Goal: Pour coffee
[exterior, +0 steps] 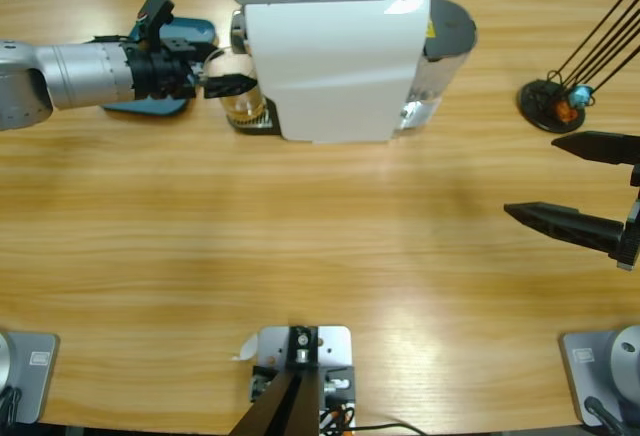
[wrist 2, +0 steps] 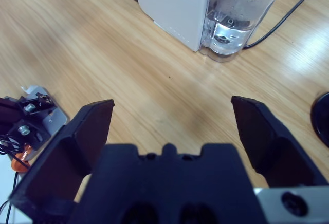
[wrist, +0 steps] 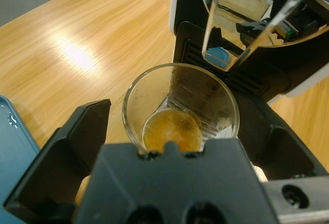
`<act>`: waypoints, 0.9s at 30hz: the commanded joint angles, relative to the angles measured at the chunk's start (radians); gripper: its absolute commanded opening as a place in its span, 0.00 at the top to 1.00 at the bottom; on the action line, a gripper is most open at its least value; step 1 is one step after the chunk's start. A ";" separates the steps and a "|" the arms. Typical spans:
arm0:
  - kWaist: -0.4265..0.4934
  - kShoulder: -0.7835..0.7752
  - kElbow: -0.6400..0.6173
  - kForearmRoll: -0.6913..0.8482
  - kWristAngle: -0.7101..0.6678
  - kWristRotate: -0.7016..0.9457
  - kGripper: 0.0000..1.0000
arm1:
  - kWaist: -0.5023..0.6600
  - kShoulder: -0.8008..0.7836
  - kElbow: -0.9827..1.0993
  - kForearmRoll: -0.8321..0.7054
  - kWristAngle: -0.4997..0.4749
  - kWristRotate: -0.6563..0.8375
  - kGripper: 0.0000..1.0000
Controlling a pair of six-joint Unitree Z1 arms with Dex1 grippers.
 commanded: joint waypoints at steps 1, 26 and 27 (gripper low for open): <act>0.009 0.072 -0.012 -0.006 -0.030 -0.010 0.02 | 0.012 0.026 0.025 -0.003 -0.016 0.005 0.00; 0.015 -0.003 0.030 0.024 -0.002 -0.014 0.40 | 0.012 0.028 0.023 0.000 -0.015 0.006 0.00; 0.019 -0.013 0.042 0.027 0.009 -0.014 0.40 | 0.012 0.028 0.023 0.000 -0.015 0.006 0.00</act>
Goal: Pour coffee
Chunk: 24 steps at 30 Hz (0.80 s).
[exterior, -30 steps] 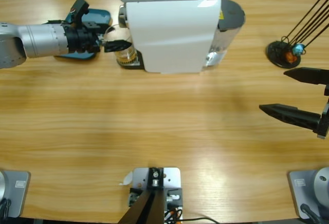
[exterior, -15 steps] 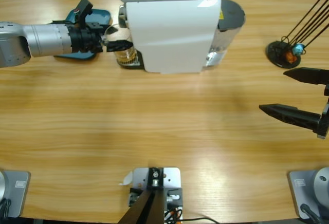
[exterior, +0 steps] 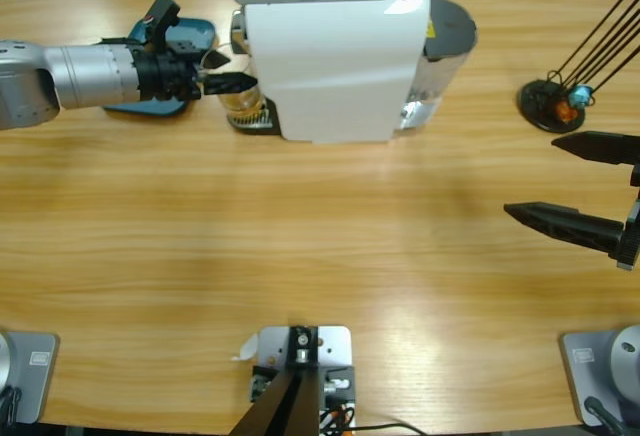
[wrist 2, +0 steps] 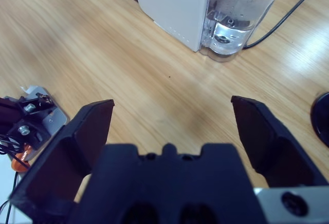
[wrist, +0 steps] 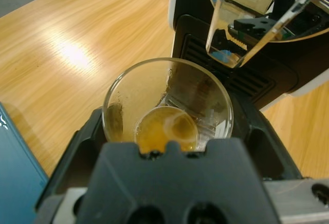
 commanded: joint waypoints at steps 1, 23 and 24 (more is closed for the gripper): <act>0.018 -0.051 0.065 0.028 0.048 -0.010 0.40 | 0.012 0.027 0.023 -0.001 -0.015 0.006 0.00; 0.301 -0.189 0.128 0.144 0.248 -0.077 0.38 | 0.012 0.014 0.026 0.000 -0.010 0.006 0.00; 0.302 -0.179 0.126 0.144 0.256 -0.082 0.38 | 0.012 0.015 0.026 0.000 -0.008 0.006 0.00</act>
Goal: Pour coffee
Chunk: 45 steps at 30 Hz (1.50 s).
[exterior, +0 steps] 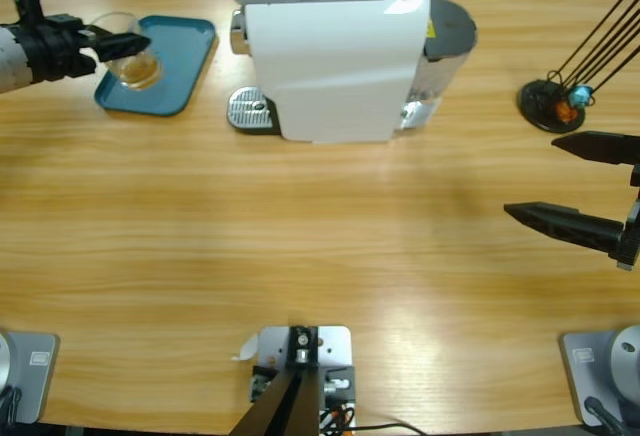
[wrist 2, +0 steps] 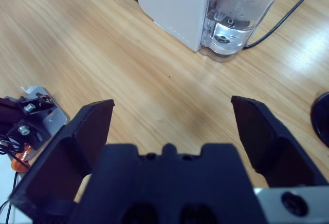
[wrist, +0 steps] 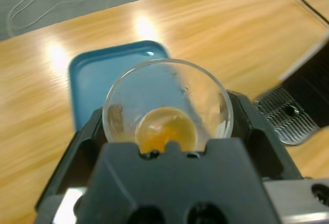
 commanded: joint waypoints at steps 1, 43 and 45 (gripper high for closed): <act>0.051 0.086 0.017 0.013 0.032 -0.034 0.38 | 0.012 0.015 0.026 0.000 -0.008 0.006 0.00; -0.396 -0.406 -0.207 0.735 0.024 -0.070 0.00 | 0.012 0.011 0.028 -0.002 0.009 0.003 0.00; -0.486 -0.402 -0.199 0.733 0.020 -0.097 0.00 | 0.012 0.011 0.028 -0.002 0.011 0.003 0.00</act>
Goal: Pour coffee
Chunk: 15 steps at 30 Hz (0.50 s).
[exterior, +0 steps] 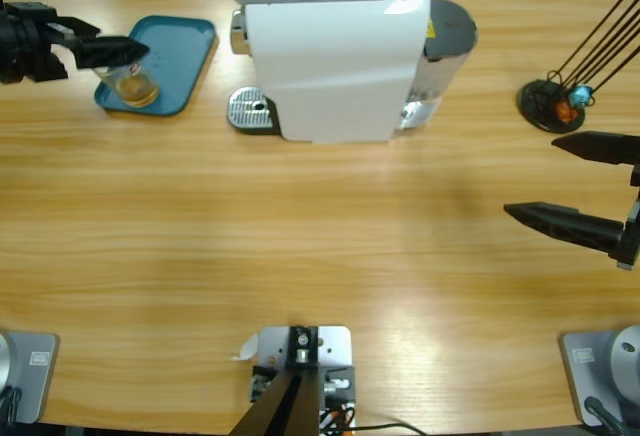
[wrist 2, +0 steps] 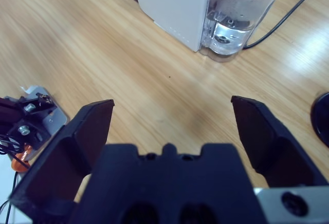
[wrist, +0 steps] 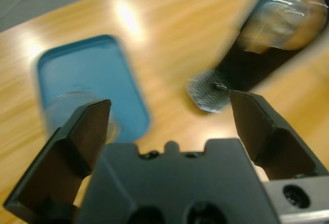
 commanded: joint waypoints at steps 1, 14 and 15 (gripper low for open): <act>-0.303 -0.092 -0.015 0.142 -0.016 -0.075 0.00 | 0.012 0.011 0.028 -0.002 0.012 0.003 0.00; -0.337 -0.353 0.236 0.128 0.138 0.000 0.00 | 0.012 0.041 0.024 -0.003 0.018 0.003 0.00; -0.337 -0.354 0.240 0.127 0.144 0.000 0.00 | 0.012 0.043 0.024 -0.002 0.018 0.003 0.00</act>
